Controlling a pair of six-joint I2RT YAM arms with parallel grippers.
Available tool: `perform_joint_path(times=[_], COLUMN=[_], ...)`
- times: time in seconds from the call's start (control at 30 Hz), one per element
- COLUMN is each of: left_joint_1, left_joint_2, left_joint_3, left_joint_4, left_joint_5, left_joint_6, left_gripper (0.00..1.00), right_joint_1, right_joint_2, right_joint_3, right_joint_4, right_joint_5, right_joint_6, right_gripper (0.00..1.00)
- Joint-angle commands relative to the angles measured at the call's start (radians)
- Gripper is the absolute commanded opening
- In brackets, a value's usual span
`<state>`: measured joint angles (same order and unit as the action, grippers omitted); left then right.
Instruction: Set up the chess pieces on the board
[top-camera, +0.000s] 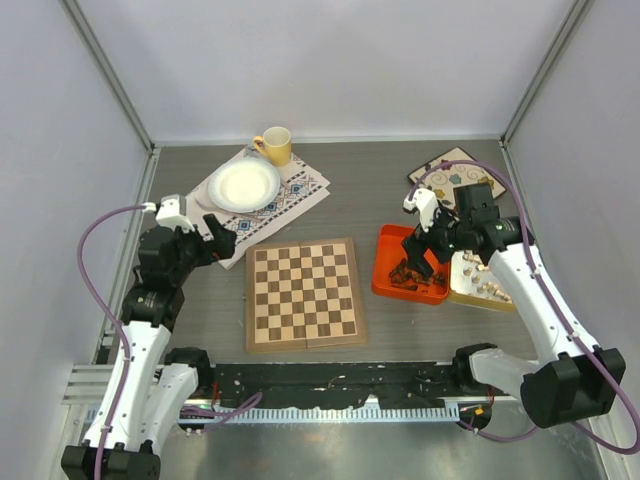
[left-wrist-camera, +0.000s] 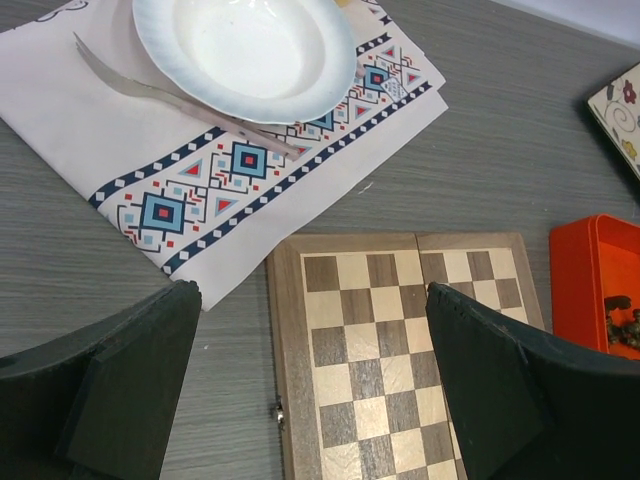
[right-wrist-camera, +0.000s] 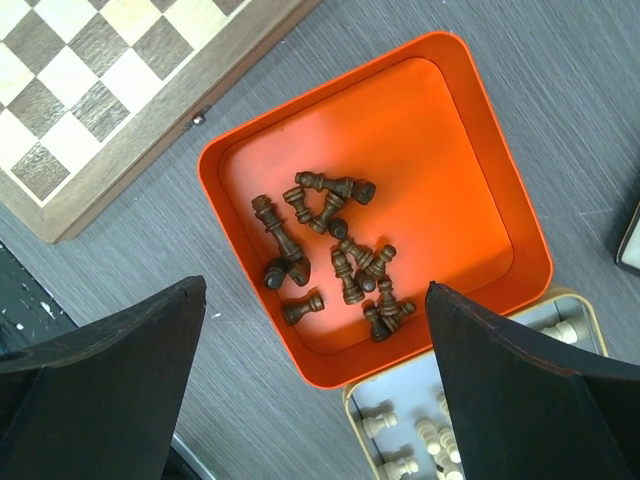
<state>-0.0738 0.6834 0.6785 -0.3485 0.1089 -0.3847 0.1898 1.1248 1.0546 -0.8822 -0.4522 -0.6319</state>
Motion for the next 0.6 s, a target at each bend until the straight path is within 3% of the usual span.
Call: perform_joint_path(times=[0.0, 0.3, 0.57], left_joint_1=[-0.003, -0.003, -0.003], left_joint_2=[0.022, 0.021, 0.013], left_joint_3=[0.021, 0.021, 0.021], left_joint_4=[0.017, 0.019, 0.019], left_joint_5=[-0.015, -0.014, -0.011], left_joint_6=[0.017, 0.021, 0.023], left_gripper=[1.00, 1.00, 0.99], right_joint_1=[0.007, 0.013, 0.088], right_joint_2=[0.023, 0.156, 0.293], right_joint_3=[0.010, -0.016, -0.015], right_joint_4=[0.051, 0.161, 0.215], right_joint_5=[0.066, 0.158, 0.233], right_joint_6=[0.077, 0.213, 0.235], right_gripper=[0.92, 0.56, 0.44])
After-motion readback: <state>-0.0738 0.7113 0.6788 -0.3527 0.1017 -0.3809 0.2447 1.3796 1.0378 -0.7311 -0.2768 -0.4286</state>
